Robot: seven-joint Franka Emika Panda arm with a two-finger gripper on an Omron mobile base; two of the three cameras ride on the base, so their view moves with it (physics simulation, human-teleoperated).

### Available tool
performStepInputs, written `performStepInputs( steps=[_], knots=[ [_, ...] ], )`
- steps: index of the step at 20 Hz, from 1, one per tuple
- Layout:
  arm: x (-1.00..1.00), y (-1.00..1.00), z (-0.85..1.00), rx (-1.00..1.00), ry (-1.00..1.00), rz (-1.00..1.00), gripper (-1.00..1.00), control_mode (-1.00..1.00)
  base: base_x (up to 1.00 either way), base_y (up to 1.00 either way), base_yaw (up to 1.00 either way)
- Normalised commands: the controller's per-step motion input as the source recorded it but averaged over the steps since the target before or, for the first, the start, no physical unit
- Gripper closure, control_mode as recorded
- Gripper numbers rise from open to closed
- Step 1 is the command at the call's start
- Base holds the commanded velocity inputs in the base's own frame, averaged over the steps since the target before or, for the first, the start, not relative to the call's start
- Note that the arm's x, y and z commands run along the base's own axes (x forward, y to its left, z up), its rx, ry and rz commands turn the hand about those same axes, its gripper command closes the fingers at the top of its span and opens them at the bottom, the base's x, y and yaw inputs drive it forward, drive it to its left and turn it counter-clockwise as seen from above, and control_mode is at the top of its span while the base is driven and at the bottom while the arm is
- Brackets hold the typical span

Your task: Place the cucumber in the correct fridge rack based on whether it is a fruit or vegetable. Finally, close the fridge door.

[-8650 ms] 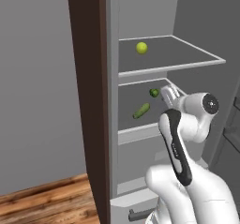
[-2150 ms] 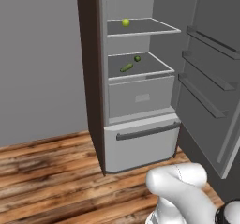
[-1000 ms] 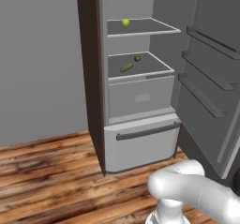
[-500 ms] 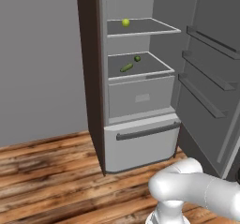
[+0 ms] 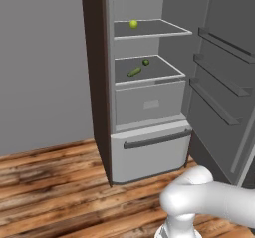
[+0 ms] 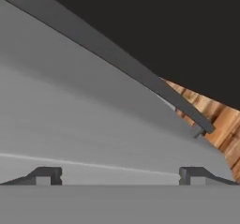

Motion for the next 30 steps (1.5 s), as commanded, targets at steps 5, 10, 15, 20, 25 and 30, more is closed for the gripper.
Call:
performStepInputs(
  steps=[5,10,15,20,25,30],
  knots=[
    [0.50,0.21,-0.09,0.00,-0.04,0.00,-1.00,-1.00,0.00,0.00,0.00],
    [0.65,0.47,-0.10,0.00,-0.07,0.03,-1.00,-1.00,0.00,0.00,0.00],
    [0.54,0.13,-0.04,0.00,-0.03,0.04,-1.00,-1.00,0.00,0.00,0.00],
    [0.11,0.34,0.00,0.02,-0.01,0.04,-1.00,-1.00,0.00,0.00,0.00],
    [-0.08,-0.35,0.09,0.08,-0.05,0.01,-1.00,-1.00,0.00,0.00,0.00],
    [0.00,-0.60,-0.05,0.01,-0.01,0.01,-1.00,-1.00,0.00,0.00,0.00]
  ],
)
